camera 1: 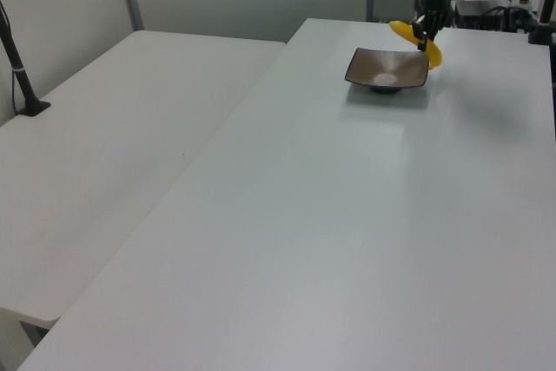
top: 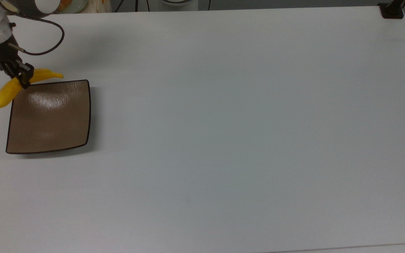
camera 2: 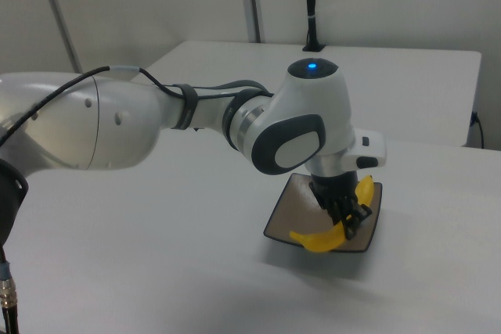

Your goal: Bananas placed on a ceramic plate

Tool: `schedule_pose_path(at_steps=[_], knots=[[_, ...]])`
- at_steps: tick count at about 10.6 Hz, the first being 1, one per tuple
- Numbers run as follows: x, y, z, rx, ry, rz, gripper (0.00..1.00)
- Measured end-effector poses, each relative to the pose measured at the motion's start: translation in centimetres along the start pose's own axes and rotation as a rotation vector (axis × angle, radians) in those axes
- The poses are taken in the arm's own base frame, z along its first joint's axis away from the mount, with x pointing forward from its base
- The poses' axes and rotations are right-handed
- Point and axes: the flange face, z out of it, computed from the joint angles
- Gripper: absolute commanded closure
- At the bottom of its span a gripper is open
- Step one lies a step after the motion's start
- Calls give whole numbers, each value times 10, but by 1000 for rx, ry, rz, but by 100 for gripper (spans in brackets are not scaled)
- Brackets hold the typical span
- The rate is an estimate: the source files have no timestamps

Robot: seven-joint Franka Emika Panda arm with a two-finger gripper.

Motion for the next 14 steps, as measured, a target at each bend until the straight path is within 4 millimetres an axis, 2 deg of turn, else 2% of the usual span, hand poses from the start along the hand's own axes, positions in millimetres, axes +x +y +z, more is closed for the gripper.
schedule_pose_path(at_steps=[1, 3, 8, 10, 12, 14], knots=[[1, -11, -1, 31, 5, 42, 0], [6, -29, -5, 67, 27, 106, 0], [8, -30, -8, 68, 44, 115, 0], [9, -42, -15, 72, 51, 88, 0], [1, -63, -37, 87, -2, 7, 0], [-22, -82, -84, 83, -108, -112, 0]])
